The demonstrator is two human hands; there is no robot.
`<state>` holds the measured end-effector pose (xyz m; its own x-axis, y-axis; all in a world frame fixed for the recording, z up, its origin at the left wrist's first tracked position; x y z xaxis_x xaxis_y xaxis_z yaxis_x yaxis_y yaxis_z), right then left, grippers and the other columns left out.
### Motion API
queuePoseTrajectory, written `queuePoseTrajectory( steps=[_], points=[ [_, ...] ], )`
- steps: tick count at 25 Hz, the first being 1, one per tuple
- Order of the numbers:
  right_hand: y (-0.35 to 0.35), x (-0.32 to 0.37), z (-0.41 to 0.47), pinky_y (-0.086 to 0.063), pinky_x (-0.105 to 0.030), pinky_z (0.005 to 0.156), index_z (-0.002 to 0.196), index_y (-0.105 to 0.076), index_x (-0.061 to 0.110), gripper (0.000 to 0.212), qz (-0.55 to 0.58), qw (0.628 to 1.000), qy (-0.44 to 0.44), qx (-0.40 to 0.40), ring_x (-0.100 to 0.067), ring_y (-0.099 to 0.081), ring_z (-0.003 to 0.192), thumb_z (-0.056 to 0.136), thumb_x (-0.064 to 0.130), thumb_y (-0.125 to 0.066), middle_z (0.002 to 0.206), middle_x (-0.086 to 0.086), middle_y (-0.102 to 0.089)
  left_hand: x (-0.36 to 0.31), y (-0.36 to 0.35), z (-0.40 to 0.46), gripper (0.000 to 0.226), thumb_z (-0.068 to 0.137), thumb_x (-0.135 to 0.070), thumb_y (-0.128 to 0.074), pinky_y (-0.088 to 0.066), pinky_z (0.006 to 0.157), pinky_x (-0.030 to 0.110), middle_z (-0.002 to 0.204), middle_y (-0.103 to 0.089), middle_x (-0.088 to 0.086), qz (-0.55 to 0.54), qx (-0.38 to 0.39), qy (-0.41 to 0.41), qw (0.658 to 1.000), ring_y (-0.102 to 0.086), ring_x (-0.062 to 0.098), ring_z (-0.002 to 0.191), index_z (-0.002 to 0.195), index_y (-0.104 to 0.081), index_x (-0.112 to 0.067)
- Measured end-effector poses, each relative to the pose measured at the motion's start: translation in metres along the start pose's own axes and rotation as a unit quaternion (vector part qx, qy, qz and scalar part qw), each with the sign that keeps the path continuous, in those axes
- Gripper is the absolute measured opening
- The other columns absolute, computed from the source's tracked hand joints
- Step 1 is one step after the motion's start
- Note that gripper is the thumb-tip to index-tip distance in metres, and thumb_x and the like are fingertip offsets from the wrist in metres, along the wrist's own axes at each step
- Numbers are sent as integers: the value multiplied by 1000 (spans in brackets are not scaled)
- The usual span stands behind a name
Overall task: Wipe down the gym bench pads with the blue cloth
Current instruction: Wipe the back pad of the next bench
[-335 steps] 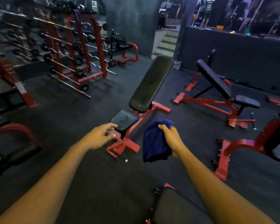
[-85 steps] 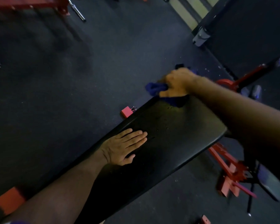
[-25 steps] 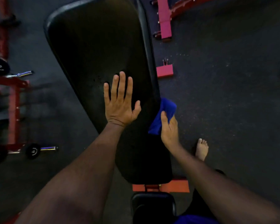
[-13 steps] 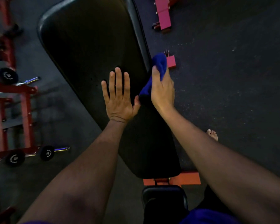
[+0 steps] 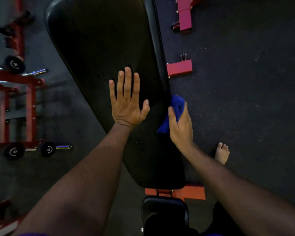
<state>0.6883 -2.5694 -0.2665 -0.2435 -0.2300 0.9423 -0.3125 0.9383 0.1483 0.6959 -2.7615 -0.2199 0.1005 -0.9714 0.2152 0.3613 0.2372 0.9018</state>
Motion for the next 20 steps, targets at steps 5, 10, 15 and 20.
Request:
queuePoseTrajectory(
  steps=[5, 10, 15, 20],
  points=[
    [-1, 25, 15, -43, -18, 96, 139, -42, 16, 58, 4, 998, 66, -21, -2, -53, 109, 98, 57, -39, 127, 5, -55, -6, 8, 2, 76, 100, -52, -23, 1, 127, 50, 163, -14, 18, 7, 5, -4, 1000, -11, 32, 155, 161, -12, -8],
    [-1, -17, -23, -45, -30, 100, 141, -41, 16, 62, -29, 999, 39, -14, -6, -53, 114, 95, 57, -41, 127, 4, -53, -5, 9, 2, 78, 98, -51, -30, -2, 126, 52, 165, -12, 18, 2, 12, -3, 1000, -15, 35, 154, 160, -14, -8],
    [-7, -33, -23, -42, -15, 89, 138, -46, 18, 67, -28, 993, 94, -66, 1, -53, 107, 92, 66, -37, 120, 9, -54, -5, 4, -4, 81, 97, -48, -37, -5, 128, 52, 168, -13, 17, 12, -32, -17, 999, -14, 32, 157, 163, -11, -10],
    [-13, -41, -31, -48, -41, 97, 143, -44, 16, 54, -43, 981, 147, -119, -21, -57, 115, 99, 49, -45, 129, -5, -57, -12, 13, -15, 75, 99, -44, -41, -11, 128, 50, 170, -18, 15, 1, -82, -8, 997, -15, 28, 158, 163, -18, -11]
  ],
)
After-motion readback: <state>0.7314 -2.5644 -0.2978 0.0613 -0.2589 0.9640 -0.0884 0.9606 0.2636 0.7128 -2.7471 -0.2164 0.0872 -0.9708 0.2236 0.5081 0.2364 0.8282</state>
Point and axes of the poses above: each hand's wrist, its own z-axis towards the middle knuckle, its own y-axis out of the back of the hand, x = y × z, the point moved 2 cm from there along z, towards the middle knuckle
